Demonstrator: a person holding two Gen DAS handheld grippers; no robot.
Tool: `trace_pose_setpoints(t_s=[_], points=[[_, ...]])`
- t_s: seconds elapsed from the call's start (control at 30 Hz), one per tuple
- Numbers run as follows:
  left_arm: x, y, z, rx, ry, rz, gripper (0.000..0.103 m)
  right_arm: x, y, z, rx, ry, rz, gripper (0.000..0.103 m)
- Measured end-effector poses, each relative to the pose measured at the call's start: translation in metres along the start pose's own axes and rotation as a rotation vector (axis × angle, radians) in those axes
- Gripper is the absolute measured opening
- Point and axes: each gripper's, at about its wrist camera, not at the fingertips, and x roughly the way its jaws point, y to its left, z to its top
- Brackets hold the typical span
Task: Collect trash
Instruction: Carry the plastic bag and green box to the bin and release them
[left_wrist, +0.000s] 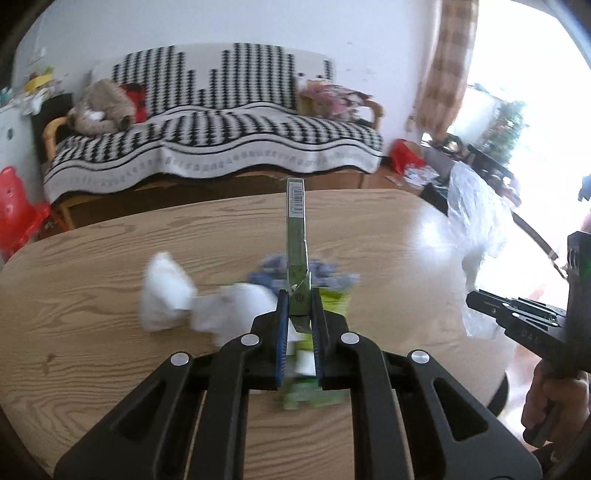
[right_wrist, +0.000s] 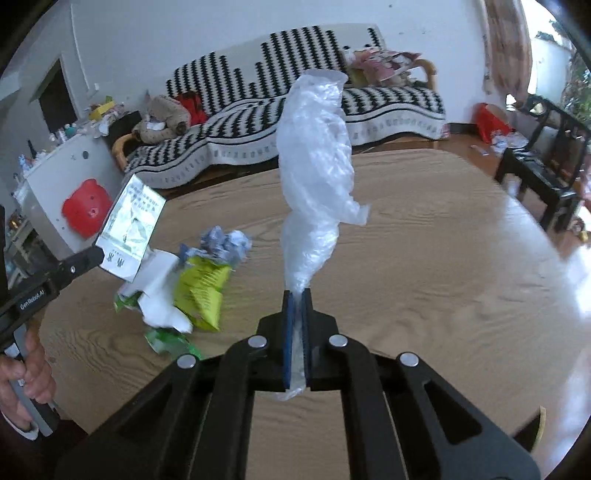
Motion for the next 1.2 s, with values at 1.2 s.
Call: trace_pose_setpoints(t_s=[1.2], points=[[0.100, -0.394, -0.130, 0.455, 0.313, -0.565, 0.011, -0.174, -0.299, -0.200, 0.590, 0.165, -0.217, 0.006]])
